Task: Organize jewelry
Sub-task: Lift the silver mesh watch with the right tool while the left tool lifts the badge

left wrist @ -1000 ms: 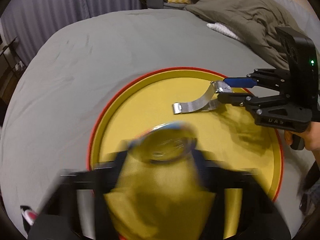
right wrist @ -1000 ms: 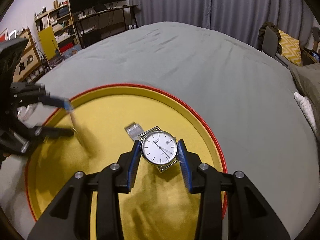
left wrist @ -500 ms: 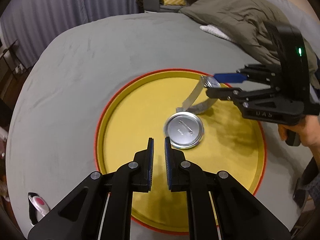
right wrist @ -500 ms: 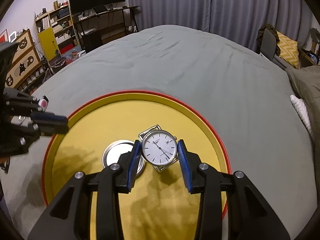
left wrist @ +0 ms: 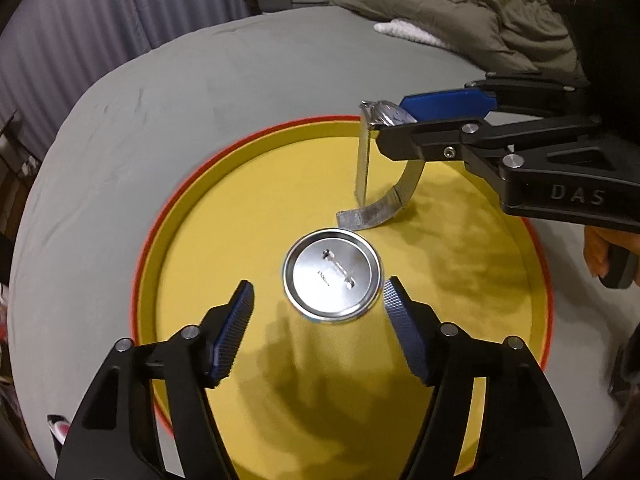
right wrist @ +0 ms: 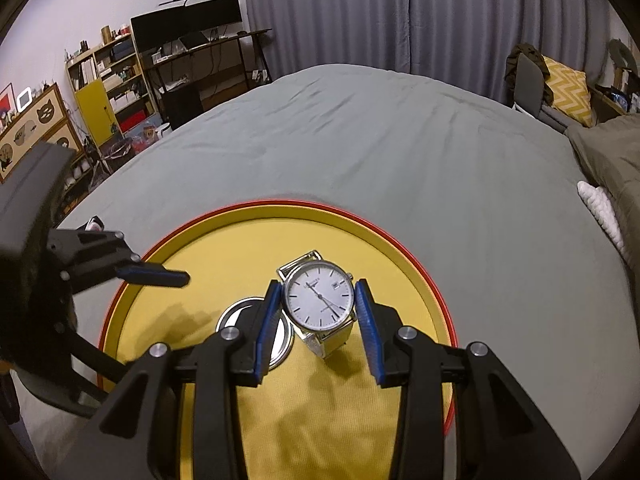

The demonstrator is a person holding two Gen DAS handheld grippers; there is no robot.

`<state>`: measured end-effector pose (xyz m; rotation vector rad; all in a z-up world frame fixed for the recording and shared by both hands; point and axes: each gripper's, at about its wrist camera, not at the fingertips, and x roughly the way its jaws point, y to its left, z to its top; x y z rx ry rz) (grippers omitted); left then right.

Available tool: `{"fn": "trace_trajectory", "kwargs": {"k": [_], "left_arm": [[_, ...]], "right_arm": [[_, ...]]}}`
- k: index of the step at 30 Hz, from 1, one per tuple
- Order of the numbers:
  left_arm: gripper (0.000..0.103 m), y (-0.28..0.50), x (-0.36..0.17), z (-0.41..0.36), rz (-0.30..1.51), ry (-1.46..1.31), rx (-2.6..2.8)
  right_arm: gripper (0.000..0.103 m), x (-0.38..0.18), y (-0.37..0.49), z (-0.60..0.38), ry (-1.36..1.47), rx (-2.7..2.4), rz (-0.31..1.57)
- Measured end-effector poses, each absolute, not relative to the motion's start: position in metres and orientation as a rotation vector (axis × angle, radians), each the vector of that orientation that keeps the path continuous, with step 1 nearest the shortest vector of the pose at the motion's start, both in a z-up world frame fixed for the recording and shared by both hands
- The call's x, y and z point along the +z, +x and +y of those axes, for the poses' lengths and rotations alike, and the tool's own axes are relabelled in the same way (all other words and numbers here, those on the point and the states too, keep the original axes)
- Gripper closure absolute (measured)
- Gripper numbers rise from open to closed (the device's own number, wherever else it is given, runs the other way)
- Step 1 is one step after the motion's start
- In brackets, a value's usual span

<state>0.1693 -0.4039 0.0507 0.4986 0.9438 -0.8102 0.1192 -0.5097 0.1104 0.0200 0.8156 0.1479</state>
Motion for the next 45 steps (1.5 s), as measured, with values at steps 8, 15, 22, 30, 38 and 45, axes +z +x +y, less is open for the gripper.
{"fn": "trace_trajectory", "kwargs": {"k": [8,15,22,30,38,45], "left_arm": [[0.071,0.179,0.023,-0.422,0.986,0.493,-0.838],[0.071,0.185,0.017,-0.426,0.984,0.472,-0.859],[0.075,0.186,0.017,-0.429,0.969,0.480,-0.857],[0.088,0.180,0.019,-0.429,0.935,0.509,-0.863],[0.103,0.175,0.019,-0.433,0.922,0.511,-0.863],[0.103,0.174,0.020,-0.430,0.920,0.495,-0.864]], "right_arm": [[0.068,0.097,0.117,-0.513,0.030,0.130,0.779],[0.068,0.094,0.108,-0.507,0.015,0.110,0.749],[0.068,0.086,0.109,-0.501,0.009,0.089,0.758],[0.068,0.078,0.105,-0.502,-0.002,0.052,0.750],[0.068,0.074,0.106,-0.499,-0.019,0.042,0.762],[0.068,0.077,0.105,-0.497,-0.027,0.047,0.758]]}}
